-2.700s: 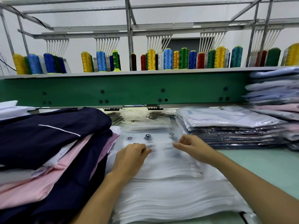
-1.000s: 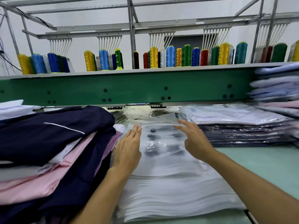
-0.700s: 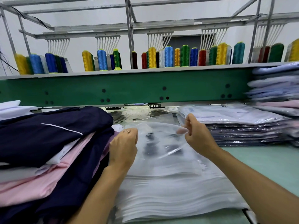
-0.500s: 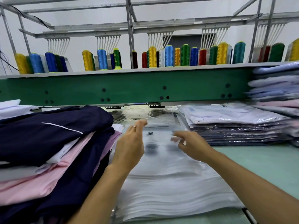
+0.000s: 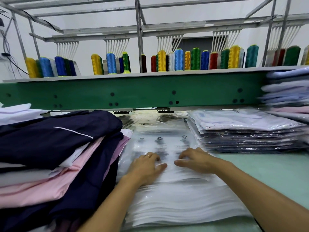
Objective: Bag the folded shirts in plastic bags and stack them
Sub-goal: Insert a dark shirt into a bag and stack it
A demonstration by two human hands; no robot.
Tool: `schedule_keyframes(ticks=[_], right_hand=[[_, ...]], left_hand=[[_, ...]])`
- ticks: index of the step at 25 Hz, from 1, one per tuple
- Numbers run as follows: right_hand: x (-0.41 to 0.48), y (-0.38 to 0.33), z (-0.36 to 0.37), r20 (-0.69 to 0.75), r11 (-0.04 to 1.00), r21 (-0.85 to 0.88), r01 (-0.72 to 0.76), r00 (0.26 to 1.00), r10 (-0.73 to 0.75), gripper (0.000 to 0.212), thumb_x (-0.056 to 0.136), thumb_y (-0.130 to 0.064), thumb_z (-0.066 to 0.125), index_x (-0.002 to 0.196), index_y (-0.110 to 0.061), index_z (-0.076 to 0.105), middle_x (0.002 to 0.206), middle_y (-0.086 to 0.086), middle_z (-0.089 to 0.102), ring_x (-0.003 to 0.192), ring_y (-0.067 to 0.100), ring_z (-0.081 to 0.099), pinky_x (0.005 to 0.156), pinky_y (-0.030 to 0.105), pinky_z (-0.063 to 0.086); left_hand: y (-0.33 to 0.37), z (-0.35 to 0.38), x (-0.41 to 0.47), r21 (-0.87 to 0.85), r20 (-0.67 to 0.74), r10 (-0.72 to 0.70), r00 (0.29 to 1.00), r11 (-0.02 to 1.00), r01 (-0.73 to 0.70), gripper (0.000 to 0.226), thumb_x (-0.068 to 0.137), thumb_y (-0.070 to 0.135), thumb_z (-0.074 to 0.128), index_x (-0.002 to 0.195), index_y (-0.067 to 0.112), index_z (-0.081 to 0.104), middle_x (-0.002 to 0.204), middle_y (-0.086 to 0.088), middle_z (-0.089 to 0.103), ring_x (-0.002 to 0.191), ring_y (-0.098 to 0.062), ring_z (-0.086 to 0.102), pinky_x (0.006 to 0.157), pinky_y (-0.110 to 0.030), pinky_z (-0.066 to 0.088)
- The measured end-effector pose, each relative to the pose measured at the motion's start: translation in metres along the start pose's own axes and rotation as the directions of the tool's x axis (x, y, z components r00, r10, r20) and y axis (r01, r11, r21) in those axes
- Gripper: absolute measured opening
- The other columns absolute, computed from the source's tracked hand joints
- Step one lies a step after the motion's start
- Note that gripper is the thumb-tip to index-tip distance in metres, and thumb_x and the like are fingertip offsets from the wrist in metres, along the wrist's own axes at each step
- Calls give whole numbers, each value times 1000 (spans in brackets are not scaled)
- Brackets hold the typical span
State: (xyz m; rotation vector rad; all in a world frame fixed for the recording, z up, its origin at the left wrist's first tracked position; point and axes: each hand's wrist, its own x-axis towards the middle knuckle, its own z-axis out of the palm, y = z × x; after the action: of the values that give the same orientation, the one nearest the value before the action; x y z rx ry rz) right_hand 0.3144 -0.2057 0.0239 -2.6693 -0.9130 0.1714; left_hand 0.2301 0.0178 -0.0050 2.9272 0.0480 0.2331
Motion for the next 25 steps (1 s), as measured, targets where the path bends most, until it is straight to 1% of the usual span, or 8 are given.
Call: schedule_keyframes(ticks=[3, 5, 7, 9, 13, 16, 19, 25], right_hand=[[-3, -16, 3, -23, 985, -170, -42, 999, 39, 74, 79, -88, 30, 115, -32, 63, 120, -2, 63, 117, 28, 49, 90, 43, 40], [-4, -32, 2, -93, 972, -231, -34, 996, 13, 71, 86, -83, 33, 131, -35, 57, 136, -3, 58, 130, 26, 46, 99, 44, 38], [-3, -52, -4, -207, 996, -94, 8, 978, -28, 61, 93, -73, 40, 137, -34, 54, 143, -6, 54, 134, 22, 44, 107, 44, 38], [2, -84, -11, -323, 984, 143, 106, 945, -55, 44, 98, -54, 52, 132, -29, 59, 135, -6, 60, 122, 16, 55, 103, 42, 45], [14, -165, -19, -378, 816, 482, 320, 916, -136, 20, 96, -20, 61, 114, -16, 67, 96, 1, 75, 87, 13, 67, 83, 35, 56], [24, -222, -17, -277, 602, 735, 310, 949, -151, 18, 96, -13, 59, 114, -11, 63, 84, 5, 75, 64, 11, 61, 59, 23, 49], [37, -271, -20, -200, 474, 847, 241, 970, -137, 18, 99, -20, 59, 116, -13, 56, 85, 11, 73, 62, 15, 58, 56, 24, 47], [61, -311, -34, -190, 469, 863, 186, 981, -38, 26, 101, -28, 56, 113, -5, 59, 80, 10, 61, 54, 16, 55, 48, 25, 47]], left_hand=[[16, -15, -7, -1, 136, -54, 989, 999, 54, 70, 92, 69, 40, 144, 23, 41, 149, -2, 46, 134, -27, 44, 110, -48, 33], [21, -38, -12, 53, 133, -62, 989, 997, 56, 73, 92, 65, 47, 146, 17, 38, 145, -8, 50, 131, -32, 47, 106, -48, 37], [27, -66, -15, 211, 21, 0, 1000, 978, -4, 58, 94, 48, 54, 138, 14, 41, 133, -11, 57, 122, -35, 53, 94, -44, 40], [26, -100, -22, 387, -86, 16, 996, 922, 19, 42, 91, 32, 57, 127, 13, 46, 123, -11, 61, 116, -35, 55, 86, -42, 37], [-10, -178, -51, 570, -193, -185, 964, 778, 264, 43, 90, 36, 56, 128, 17, 53, 131, -9, 57, 124, -33, 48, 102, -49, 33], [-47, -224, -71, 498, -235, -295, 926, 781, 376, 33, 86, 35, 59, 115, 21, 60, 121, -7, 62, 109, -33, 60, 87, -43, 48], [-80, -257, -83, 310, -332, -355, 874, 834, 456, 16, 87, 32, 59, 91, 18, 52, 104, -9, 61, 89, -33, 58, 73, -35, 43], [-127, -284, -92, 113, -307, -408, 860, 881, 459, 27, 89, 34, 58, 76, 10, 59, 80, -8, 62, 78, -31, 63, 66, -33, 49]])
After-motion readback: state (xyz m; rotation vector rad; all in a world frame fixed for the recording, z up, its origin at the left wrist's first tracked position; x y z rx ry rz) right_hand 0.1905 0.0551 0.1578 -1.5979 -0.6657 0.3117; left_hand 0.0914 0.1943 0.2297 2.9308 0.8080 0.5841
